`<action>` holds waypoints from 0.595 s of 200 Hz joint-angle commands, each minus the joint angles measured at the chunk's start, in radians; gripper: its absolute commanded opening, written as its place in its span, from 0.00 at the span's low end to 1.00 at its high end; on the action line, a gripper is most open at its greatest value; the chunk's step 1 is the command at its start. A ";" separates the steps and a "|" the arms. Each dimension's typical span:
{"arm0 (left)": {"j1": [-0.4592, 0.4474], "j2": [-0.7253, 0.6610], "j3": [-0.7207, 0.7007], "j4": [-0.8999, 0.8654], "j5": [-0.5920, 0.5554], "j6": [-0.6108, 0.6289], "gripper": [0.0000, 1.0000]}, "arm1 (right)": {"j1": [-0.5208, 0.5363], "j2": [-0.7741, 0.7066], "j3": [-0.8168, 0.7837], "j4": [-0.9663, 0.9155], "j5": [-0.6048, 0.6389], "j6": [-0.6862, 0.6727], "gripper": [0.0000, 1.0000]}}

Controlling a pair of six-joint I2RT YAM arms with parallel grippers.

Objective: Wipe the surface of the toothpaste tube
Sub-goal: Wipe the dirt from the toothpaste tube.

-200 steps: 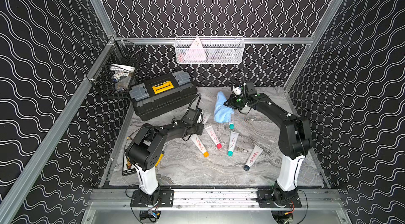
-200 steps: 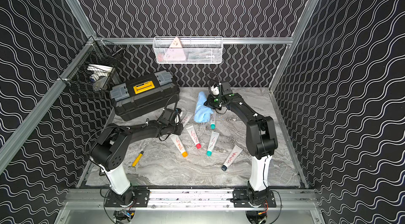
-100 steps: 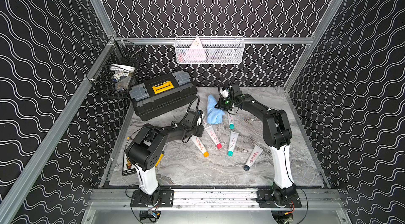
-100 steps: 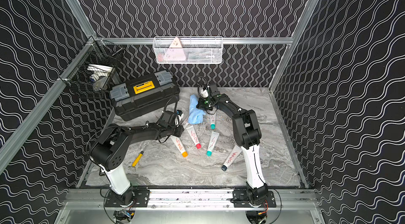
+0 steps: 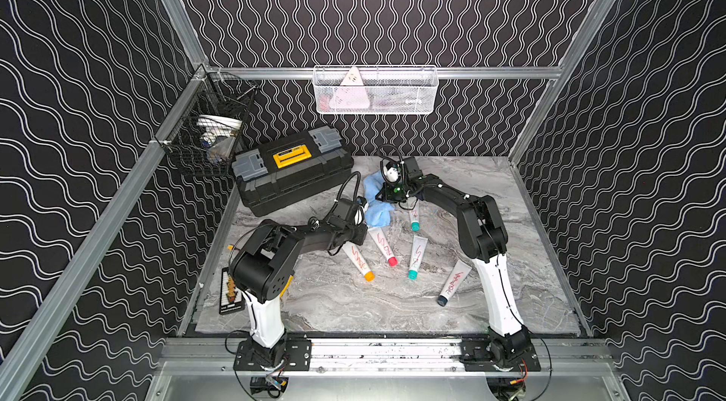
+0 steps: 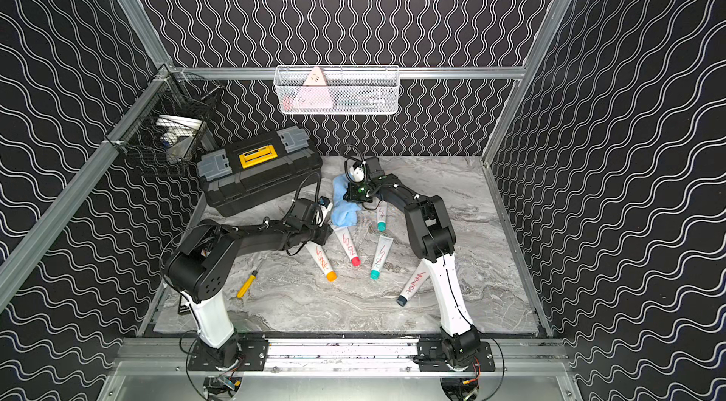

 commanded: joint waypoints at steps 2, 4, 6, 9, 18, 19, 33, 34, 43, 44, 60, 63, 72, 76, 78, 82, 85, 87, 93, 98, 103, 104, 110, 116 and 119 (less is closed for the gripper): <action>0.000 0.011 0.012 0.018 0.022 0.008 0.18 | 0.006 0.005 -0.014 0.012 -0.051 -0.014 0.00; 0.000 0.012 0.013 0.018 0.022 0.007 0.18 | 0.006 0.002 -0.018 0.014 -0.053 -0.014 0.00; 0.000 0.013 0.014 0.017 0.023 0.007 0.18 | 0.008 0.000 -0.023 0.017 -0.054 -0.014 0.00; -0.001 0.015 0.014 0.017 0.021 0.006 0.18 | 0.009 -0.002 -0.027 0.019 -0.056 -0.014 0.00; 0.000 0.016 0.015 0.017 0.021 -0.002 0.18 | 0.013 -0.010 -0.045 0.024 -0.061 -0.017 0.00; -0.001 0.016 0.015 0.017 0.022 -0.003 0.18 | 0.013 -0.011 -0.047 0.024 -0.062 -0.017 0.00; 0.000 0.016 0.014 0.025 0.017 -0.012 0.18 | 0.013 -0.022 -0.077 0.033 -0.076 -0.012 0.00; 0.000 0.017 0.014 0.025 0.016 -0.012 0.18 | 0.012 -0.023 -0.080 0.033 -0.078 -0.012 0.00; 0.001 0.020 0.016 0.024 0.006 -0.018 0.18 | 0.013 -0.029 -0.101 0.033 -0.104 -0.013 0.00; 0.001 0.020 0.017 0.024 0.003 -0.019 0.18 | 0.013 -0.030 -0.102 0.033 -0.106 -0.014 0.00; 0.001 0.028 0.020 0.017 -0.009 -0.028 0.17 | 0.036 -0.042 -0.132 0.024 -0.128 -0.020 0.00; 0.001 0.028 0.022 0.017 -0.009 -0.029 0.17 | 0.041 -0.044 -0.137 0.022 -0.131 -0.020 0.00; 0.000 0.031 0.023 0.019 -0.009 -0.033 0.17 | 0.046 -0.054 -0.159 0.025 -0.139 -0.019 0.00; 0.001 0.032 0.024 0.019 -0.009 -0.035 0.17 | 0.048 -0.058 -0.166 0.026 -0.145 -0.019 0.00; 0.000 0.033 0.025 0.018 -0.009 -0.036 0.17 | 0.048 -0.060 -0.168 0.027 -0.150 -0.019 0.00; 0.002 0.034 0.025 0.017 -0.010 -0.037 0.17 | 0.051 -0.064 -0.177 0.028 -0.156 -0.019 0.00; 0.001 0.035 0.026 0.017 -0.010 -0.038 0.17 | 0.053 -0.067 -0.184 0.030 -0.164 -0.018 0.00; 0.001 0.036 0.027 0.016 -0.012 -0.038 0.16 | 0.054 -0.070 -0.185 0.031 -0.169 -0.017 0.00; 0.001 0.038 0.030 0.014 -0.013 -0.040 0.17 | 0.058 -0.074 -0.198 0.036 -0.179 -0.014 0.00; 0.002 0.040 0.030 0.012 -0.015 -0.041 0.17 | 0.062 -0.078 -0.206 0.040 -0.190 -0.012 0.00; 0.002 0.042 0.032 0.010 -0.014 -0.042 0.17 | 0.067 -0.084 -0.217 0.043 -0.202 -0.011 0.00; 0.002 0.042 0.033 0.011 -0.014 -0.043 0.17 | 0.068 -0.084 -0.217 0.044 -0.205 -0.011 0.00; 0.002 0.043 0.034 0.011 -0.013 -0.044 0.17 | 0.074 -0.086 -0.226 0.046 -0.218 -0.013 0.00; 0.003 0.043 0.034 0.010 -0.013 -0.045 0.17 | 0.080 -0.090 -0.232 0.044 -0.230 -0.017 0.00; 0.004 0.043 0.034 0.011 -0.013 -0.047 0.17 | 0.086 -0.091 -0.235 0.043 -0.233 -0.019 0.00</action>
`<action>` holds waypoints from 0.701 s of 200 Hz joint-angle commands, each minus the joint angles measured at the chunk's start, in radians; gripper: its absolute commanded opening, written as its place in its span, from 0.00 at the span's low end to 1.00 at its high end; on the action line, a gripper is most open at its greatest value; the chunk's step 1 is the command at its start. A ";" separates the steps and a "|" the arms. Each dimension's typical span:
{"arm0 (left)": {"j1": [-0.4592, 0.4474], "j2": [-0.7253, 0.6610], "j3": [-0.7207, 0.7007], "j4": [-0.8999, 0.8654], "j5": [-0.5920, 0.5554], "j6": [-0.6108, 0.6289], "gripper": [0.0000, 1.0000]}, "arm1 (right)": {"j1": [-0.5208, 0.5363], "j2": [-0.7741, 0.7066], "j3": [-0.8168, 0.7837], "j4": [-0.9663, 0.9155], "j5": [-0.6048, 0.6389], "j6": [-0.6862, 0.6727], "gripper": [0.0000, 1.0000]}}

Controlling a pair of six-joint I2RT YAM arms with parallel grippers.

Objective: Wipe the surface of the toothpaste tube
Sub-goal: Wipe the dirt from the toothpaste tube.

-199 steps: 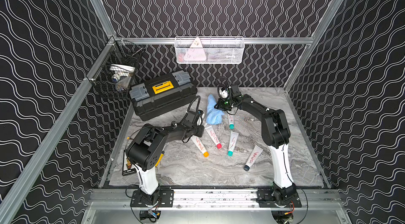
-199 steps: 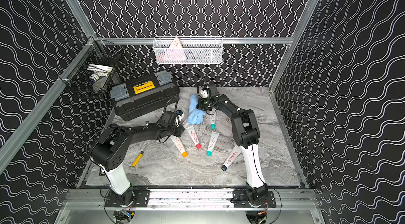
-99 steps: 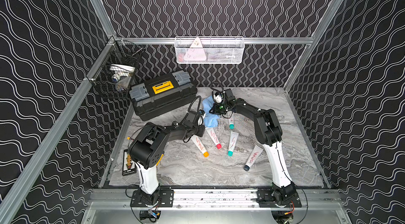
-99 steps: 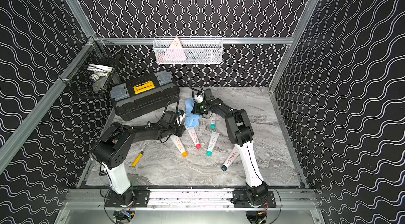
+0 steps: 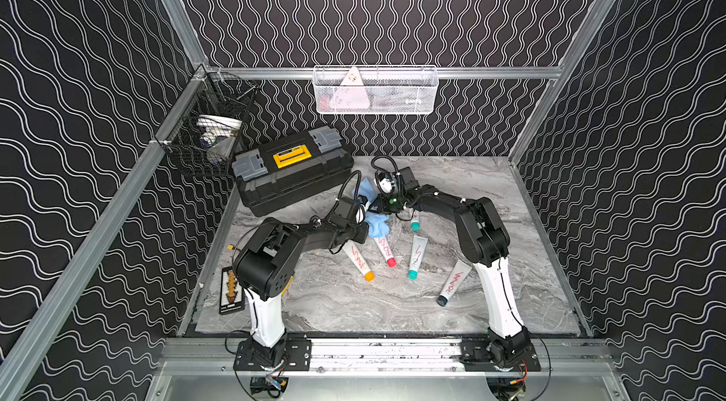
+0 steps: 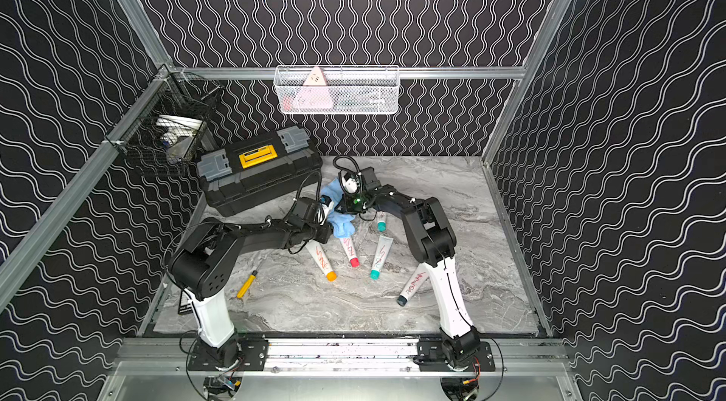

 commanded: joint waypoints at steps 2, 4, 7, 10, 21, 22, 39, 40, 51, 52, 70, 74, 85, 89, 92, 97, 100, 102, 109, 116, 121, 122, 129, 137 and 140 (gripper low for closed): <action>0.003 0.014 0.007 -0.001 -0.020 -0.020 0.17 | 0.029 -0.008 -0.030 -0.091 -0.089 -0.013 0.00; 0.004 0.014 0.007 0.000 -0.019 -0.020 0.16 | 0.031 -0.009 -0.032 -0.093 -0.090 -0.014 0.00; 0.004 0.014 0.006 -0.001 -0.020 -0.020 0.16 | 0.035 -0.010 -0.034 -0.096 -0.092 -0.015 0.00; 0.006 0.014 0.005 0.000 -0.018 -0.021 0.16 | 0.037 -0.012 -0.035 -0.098 -0.094 -0.016 0.00; 0.010 0.014 0.004 0.003 -0.015 -0.027 0.16 | 0.046 -0.014 -0.044 -0.101 -0.113 -0.013 0.00; 0.010 0.015 0.004 0.003 -0.014 -0.027 0.16 | 0.047 -0.015 -0.046 -0.101 -0.115 -0.012 0.00; 0.020 0.020 0.006 0.003 -0.003 -0.035 0.16 | 0.053 -0.032 -0.075 -0.072 -0.155 0.001 0.00; 0.020 0.020 0.006 0.004 -0.003 -0.035 0.16 | 0.052 -0.033 -0.077 -0.069 -0.157 0.002 0.00; 0.023 0.023 0.006 0.003 0.000 -0.038 0.16 | 0.055 -0.041 -0.093 -0.048 -0.163 0.009 0.00; 0.024 0.023 0.006 0.003 0.000 -0.038 0.16 | 0.055 -0.041 -0.094 -0.047 -0.163 0.009 0.00; 0.026 0.017 0.003 0.003 -0.001 -0.037 0.16 | 0.052 -0.033 -0.095 -0.046 -0.151 0.006 0.00; 0.026 0.014 0.001 0.003 -0.002 -0.038 0.16 | 0.051 -0.028 -0.092 -0.048 -0.146 0.004 0.00; 0.025 0.008 -0.002 0.005 -0.003 -0.036 0.16 | 0.045 -0.016 -0.082 -0.053 -0.128 0.003 0.00; 0.027 0.006 -0.003 0.006 -0.003 -0.037 0.16 | 0.040 -0.010 -0.080 -0.051 -0.124 0.005 0.00; 0.027 0.005 -0.004 0.006 -0.003 -0.035 0.16 | 0.038 -0.006 -0.079 -0.049 -0.123 0.009 0.00; 0.027 0.003 -0.006 0.007 -0.003 -0.035 0.16 | 0.032 -0.001 -0.079 -0.041 -0.120 0.014 0.00; 0.027 0.002 -0.007 0.007 -0.003 -0.034 0.16 | 0.028 0.002 -0.078 -0.037 -0.118 0.018 0.00; 0.027 0.001 -0.008 0.007 -0.003 -0.034 0.16 | 0.027 0.003 -0.077 -0.035 -0.116 0.019 0.00; 0.027 -0.001 -0.010 0.007 -0.003 -0.034 0.16 | 0.018 0.009 -0.074 -0.031 -0.101 0.024 0.00; 0.027 -0.003 -0.010 0.007 -0.003 -0.034 0.16 | 0.010 0.013 -0.070 -0.027 -0.080 0.026 0.00; 0.027 -0.003 -0.010 0.008 -0.003 -0.034 0.16 | 0.003 0.015 -0.068 -0.029 -0.064 0.027 0.00; 0.027 -0.003 -0.010 0.008 -0.003 -0.034 0.16 | 0.002 0.016 -0.068 -0.028 -0.060 0.028 0.00; 0.027 -0.003 -0.010 0.007 -0.002 -0.034 0.16 | -0.007 0.018 -0.062 -0.027 -0.042 0.028 0.00; 0.027 -0.005 -0.011 0.008 0.000 -0.034 0.16 | -0.017 0.022 -0.054 -0.025 -0.022 0.025 0.00; 0.028 -0.005 -0.011 0.009 0.001 -0.034 0.16 | -0.022 0.023 -0.050 -0.026 -0.014 0.024 0.00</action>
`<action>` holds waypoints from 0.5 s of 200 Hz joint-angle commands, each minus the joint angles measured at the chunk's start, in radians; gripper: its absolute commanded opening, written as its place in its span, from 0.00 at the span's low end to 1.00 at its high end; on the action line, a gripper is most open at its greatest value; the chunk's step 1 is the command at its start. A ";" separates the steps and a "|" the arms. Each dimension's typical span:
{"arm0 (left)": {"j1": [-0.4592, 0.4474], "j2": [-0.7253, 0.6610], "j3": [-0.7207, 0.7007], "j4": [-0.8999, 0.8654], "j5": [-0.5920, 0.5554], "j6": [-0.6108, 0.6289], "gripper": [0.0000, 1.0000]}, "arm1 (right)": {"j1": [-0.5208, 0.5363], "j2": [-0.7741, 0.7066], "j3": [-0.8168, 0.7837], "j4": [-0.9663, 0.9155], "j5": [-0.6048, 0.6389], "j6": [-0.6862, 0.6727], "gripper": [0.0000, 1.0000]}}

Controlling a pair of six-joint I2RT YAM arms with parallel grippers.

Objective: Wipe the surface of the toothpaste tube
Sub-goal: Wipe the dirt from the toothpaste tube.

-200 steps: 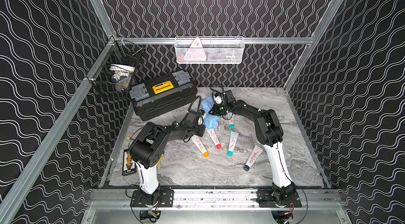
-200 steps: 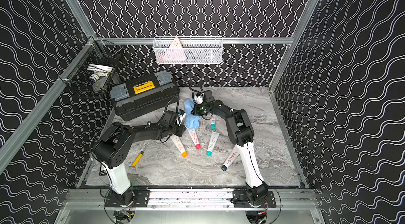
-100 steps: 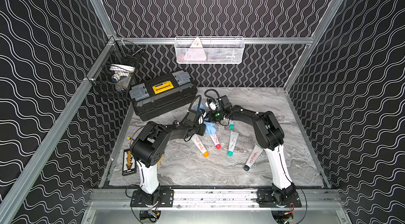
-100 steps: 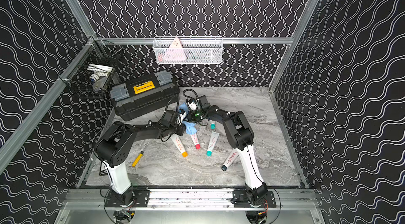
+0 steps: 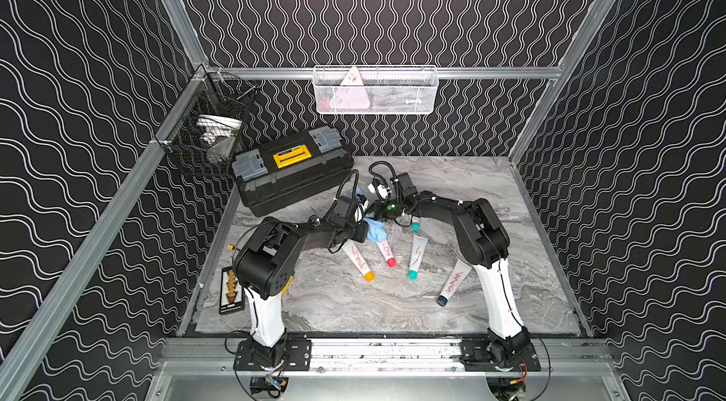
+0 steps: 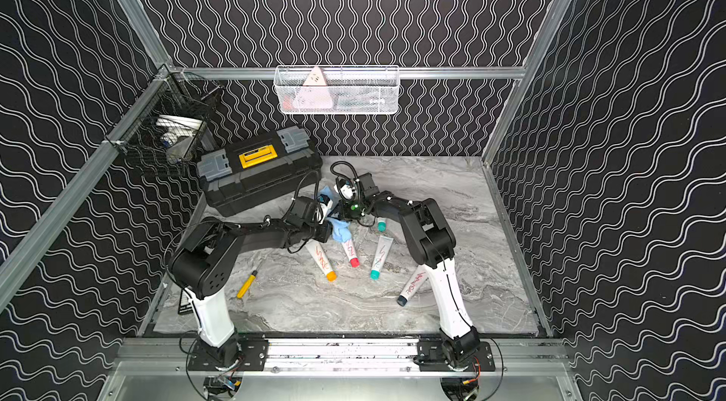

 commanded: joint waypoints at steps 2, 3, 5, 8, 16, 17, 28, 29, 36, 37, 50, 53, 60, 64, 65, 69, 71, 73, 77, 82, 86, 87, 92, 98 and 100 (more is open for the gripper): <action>0.007 -0.005 -0.006 -0.003 -0.035 -0.008 0.16 | -0.031 0.023 0.013 -0.105 0.122 0.007 0.00; 0.007 -0.006 -0.006 -0.003 -0.035 -0.008 0.16 | -0.032 0.024 0.015 -0.106 0.124 0.006 0.00; 0.006 -0.005 -0.007 -0.003 -0.034 -0.008 0.16 | -0.035 0.027 0.020 -0.108 0.132 0.006 0.00; 0.006 -0.006 -0.008 -0.002 -0.033 -0.008 0.16 | -0.040 0.029 0.025 -0.112 0.141 0.005 0.00; 0.007 -0.006 -0.008 -0.002 -0.033 -0.008 0.16 | -0.040 0.038 0.042 -0.119 0.159 0.001 0.00; 0.007 -0.006 -0.008 -0.003 -0.033 -0.008 0.16 | -0.040 0.039 0.044 -0.119 0.161 0.001 0.00; 0.007 -0.007 -0.008 -0.001 -0.033 -0.008 0.16 | -0.082 0.054 0.068 -0.126 0.183 0.000 0.00; 0.007 -0.007 -0.009 0.000 -0.033 -0.008 0.16 | -0.083 0.056 0.071 -0.126 0.184 0.000 0.00; 0.007 -0.010 -0.010 0.001 -0.033 -0.008 0.16 | -0.095 0.066 0.087 -0.130 0.195 0.000 0.00; 0.006 -0.011 -0.010 0.002 -0.032 -0.008 0.16 | -0.097 0.068 0.089 -0.130 0.196 -0.001 0.00; 0.007 -0.013 -0.014 0.006 -0.030 -0.006 0.16 | -0.115 0.087 0.119 -0.127 0.190 0.000 0.00; 0.006 -0.014 -0.013 0.006 -0.029 -0.006 0.16 | -0.119 0.094 0.127 -0.126 0.186 0.002 0.00; 0.007 -0.013 -0.014 0.006 -0.028 -0.005 0.16 | -0.129 0.104 0.146 -0.127 0.175 0.005 0.00; 0.007 -0.015 -0.015 0.006 -0.027 -0.006 0.16 | -0.133 0.111 0.159 -0.130 0.172 0.006 0.00; 0.007 -0.015 -0.015 0.005 -0.027 -0.006 0.16 | -0.133 0.113 0.162 -0.130 0.171 0.007 0.00; 0.006 -0.015 -0.015 0.006 -0.026 -0.006 0.16 | -0.135 0.118 0.176 -0.138 0.171 0.006 0.00; 0.006 -0.014 -0.016 0.006 -0.026 -0.005 0.16 | -0.137 0.121 0.181 -0.142 0.172 0.003 0.00; 0.008 -0.015 -0.016 0.006 -0.026 -0.005 0.16 | -0.138 0.124 0.187 -0.146 0.174 0.002 0.00; 0.007 -0.017 -0.016 0.006 -0.026 -0.006 0.16 | -0.140 0.128 0.204 -0.153 0.177 -0.003 0.00; 0.007 -0.017 -0.017 0.006 -0.026 -0.005 0.16 | -0.141 0.133 0.217 -0.160 0.181 -0.008 0.00; 0.008 -0.018 -0.017 0.008 -0.025 -0.005 0.16 | -0.141 0.134 0.226 -0.163 0.183 -0.014 0.00; 0.007 -0.018 -0.017 0.008 -0.024 -0.005 0.16 | -0.140 0.136 0.228 -0.165 0.184 -0.013 0.00; 0.007 -0.019 -0.017 0.008 -0.024 -0.005 0.16 | -0.140 0.137 0.236 -0.167 0.186 -0.017 0.00; 0.007 -0.018 -0.018 0.008 -0.023 -0.005 0.16 | -0.141 0.137 0.245 -0.171 0.188 -0.020 0.00; 0.006 -0.019 -0.018 0.008 -0.024 -0.006 0.16 | -0.140 0.138 0.249 -0.172 0.188 -0.022 0.00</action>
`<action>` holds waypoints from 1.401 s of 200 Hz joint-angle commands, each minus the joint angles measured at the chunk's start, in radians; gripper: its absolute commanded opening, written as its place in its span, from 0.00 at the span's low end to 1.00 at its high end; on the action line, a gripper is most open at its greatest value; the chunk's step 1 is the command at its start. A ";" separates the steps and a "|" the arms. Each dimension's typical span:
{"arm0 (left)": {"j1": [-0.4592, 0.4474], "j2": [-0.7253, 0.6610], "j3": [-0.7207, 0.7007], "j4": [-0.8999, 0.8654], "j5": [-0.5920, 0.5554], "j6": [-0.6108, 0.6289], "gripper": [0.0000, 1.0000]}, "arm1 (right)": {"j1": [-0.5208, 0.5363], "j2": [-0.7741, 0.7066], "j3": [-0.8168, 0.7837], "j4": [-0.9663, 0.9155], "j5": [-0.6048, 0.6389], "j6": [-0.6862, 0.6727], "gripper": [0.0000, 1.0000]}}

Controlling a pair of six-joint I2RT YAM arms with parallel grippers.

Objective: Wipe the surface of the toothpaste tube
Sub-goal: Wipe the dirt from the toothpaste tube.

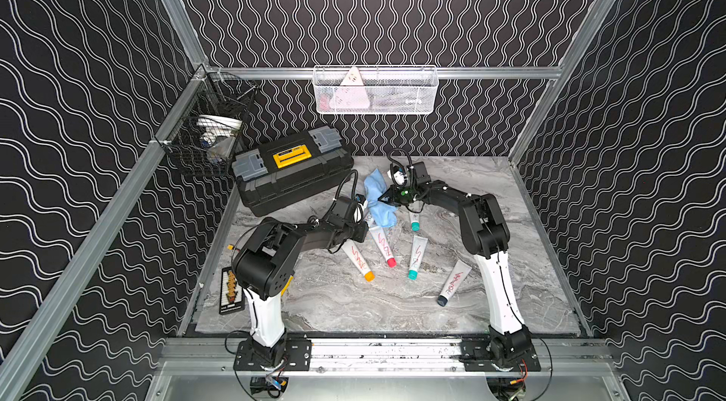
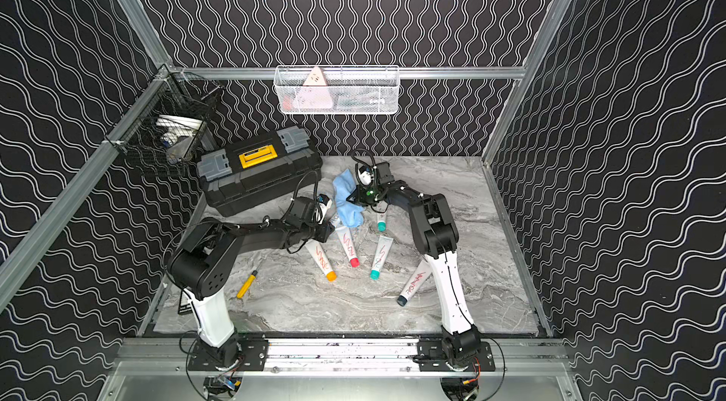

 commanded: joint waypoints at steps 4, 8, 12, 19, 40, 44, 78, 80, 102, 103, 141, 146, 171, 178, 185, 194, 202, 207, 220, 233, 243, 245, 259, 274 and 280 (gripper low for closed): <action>0.004 -0.009 -0.003 -0.008 -0.023 -0.006 0.16 | -0.003 0.016 0.038 -0.094 0.081 -0.027 0.00; 0.005 -0.009 -0.003 -0.008 -0.022 -0.006 0.16 | -0.002 0.017 0.042 -0.094 0.078 -0.027 0.00; 0.004 -0.008 -0.003 -0.008 -0.022 -0.007 0.16 | -0.002 0.019 0.045 -0.096 0.077 -0.029 0.00; 0.004 -0.008 -0.003 -0.008 -0.022 -0.006 0.16 | 0.000 0.021 0.050 -0.101 0.076 -0.031 0.00; 0.005 -0.005 -0.002 -0.008 -0.022 -0.008 0.16 | 0.011 0.016 0.040 -0.112 0.078 -0.045 0.00; 0.005 -0.006 -0.002 -0.009 -0.022 -0.008 0.16 | 0.015 0.014 0.034 -0.112 0.080 -0.048 0.00; 0.006 -0.004 0.000 -0.014 -0.029 -0.014 0.16 | 0.048 -0.025 -0.033 -0.103 0.073 -0.074 0.00; 0.008 -0.004 0.001 -0.014 -0.029 -0.014 0.16 | 0.050 -0.027 -0.039 -0.101 0.071 -0.073 0.00; 0.011 0.000 0.003 -0.016 -0.031 -0.020 0.16 | 0.072 -0.056 -0.095 -0.084 0.048 -0.074 0.00; 0.011 0.000 0.004 -0.017 -0.031 -0.020 0.16 | 0.073 -0.058 -0.097 -0.084 0.047 -0.075 0.00; 0.021 0.005 0.005 -0.015 -0.026 -0.031 0.15 | 0.136 -0.102 -0.177 -0.081 -0.013 -0.087 0.00; 0.022 0.006 0.006 -0.014 -0.025 -0.032 0.15 | 0.142 -0.108 -0.187 -0.079 -0.026 -0.089 0.00; 0.027 0.005 0.005 -0.013 -0.023 -0.035 0.15 | 0.170 -0.152 -0.244 -0.071 -0.052 -0.097 0.00; 0.028 0.005 0.003 -0.014 -0.023 -0.035 0.15 | 0.176 -0.164 -0.260 -0.067 -0.059 -0.098 0.00; 0.028 0.006 0.005 -0.014 -0.026 -0.035 0.15 | 0.182 -0.174 -0.273 -0.063 -0.068 -0.097 0.00; 0.028 0.006 0.006 -0.016 -0.026 -0.037 0.15 | 0.187 -0.182 -0.282 -0.062 -0.084 -0.097 0.00; 0.028 0.005 0.005 -0.014 -0.026 -0.037 0.15 | 0.189 -0.187 -0.284 -0.067 -0.100 -0.099 0.00; 0.028 0.004 0.004 -0.013 -0.025 -0.037 0.15 | 0.190 -0.188 -0.284 -0.069 -0.110 -0.102 0.00; 0.029 0.003 0.000 -0.009 -0.023 -0.038 0.15 | 0.190 -0.189 -0.283 -0.071 -0.120 -0.104 0.00; 0.029 0.002 0.000 -0.009 -0.022 -0.037 0.15 | 0.189 -0.184 -0.276 -0.076 -0.114 -0.105 0.00; 0.029 0.002 0.000 -0.009 -0.022 -0.035 0.15 | 0.188 -0.177 -0.264 -0.086 -0.101 -0.110 0.00; 0.029 0.002 -0.002 -0.008 -0.022 -0.035 0.15 | 0.188 -0.176 -0.261 -0.087 -0.099 -0.111 0.00; 0.029 -0.001 -0.003 -0.008 -0.019 -0.033 0.15 | 0.184 -0.163 -0.242 -0.098 -0.073 -0.116 0.00; 0.029 -0.006 -0.006 -0.004 -0.016 -0.031 0.15 | 0.174 -0.153 -0.226 -0.098 -0.051 -0.112 0.00; 0.029 -0.006 -0.008 -0.003 -0.014 -0.030 0.15 | 0.168 -0.147 -0.221 -0.094 -0.044 -0.108 0.00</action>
